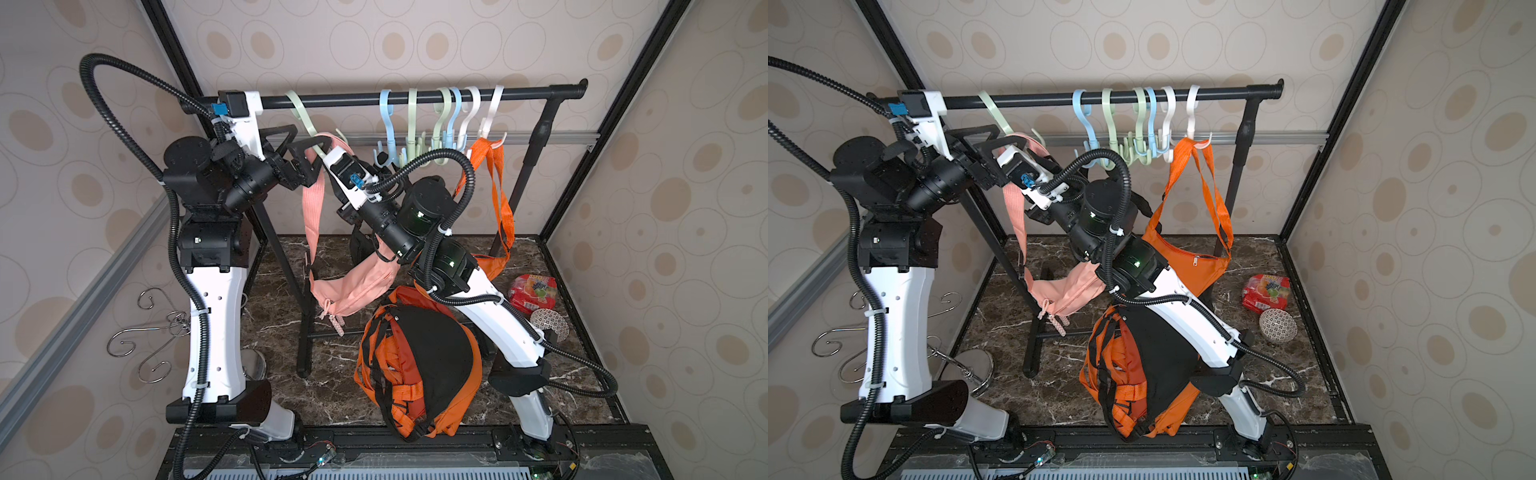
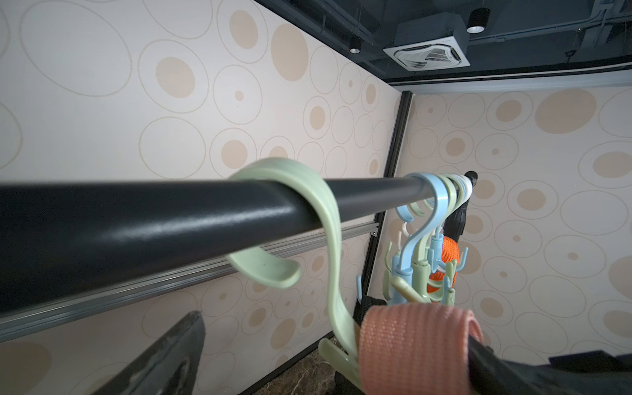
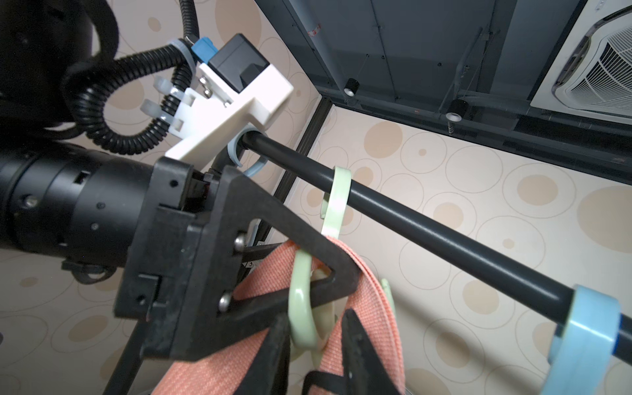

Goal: Hang the bag on a hook
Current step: Hang the bag on the hook.

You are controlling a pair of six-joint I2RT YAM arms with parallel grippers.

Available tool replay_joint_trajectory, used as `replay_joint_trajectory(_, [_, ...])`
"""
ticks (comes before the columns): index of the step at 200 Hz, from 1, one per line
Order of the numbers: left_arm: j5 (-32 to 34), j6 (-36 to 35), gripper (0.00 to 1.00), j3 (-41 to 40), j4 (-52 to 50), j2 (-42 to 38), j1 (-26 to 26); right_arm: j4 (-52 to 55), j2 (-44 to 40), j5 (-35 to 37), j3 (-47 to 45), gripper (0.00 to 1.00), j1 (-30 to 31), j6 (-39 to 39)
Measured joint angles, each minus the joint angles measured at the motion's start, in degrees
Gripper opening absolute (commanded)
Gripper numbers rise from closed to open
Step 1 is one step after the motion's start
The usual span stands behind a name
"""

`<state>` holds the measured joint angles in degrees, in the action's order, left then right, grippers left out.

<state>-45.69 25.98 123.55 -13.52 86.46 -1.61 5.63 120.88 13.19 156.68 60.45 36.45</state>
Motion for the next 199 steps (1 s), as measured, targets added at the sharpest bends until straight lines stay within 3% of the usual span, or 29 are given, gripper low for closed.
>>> replay_joint_trajectory(61, [0.2, 0.2, 1.0, -0.1, 0.5, 0.1, -0.3, -0.7, 0.9, -1.2, 0.8, 0.37, -0.8, -1.1])
replay_joint_trajectory(148, [0.2, 0.1, 1.0, -0.1, 0.7, 0.3, -0.3, -1.4, 1.6, -2.3, 0.8, 0.35, -1.2, -1.3])
replay_joint_trajectory(199, [0.0, 0.1, 1.0, -0.2, 0.6, 0.5, -0.6, -2.6, 3.6, -3.1, 0.8, 0.43, -1.2, -1.4])
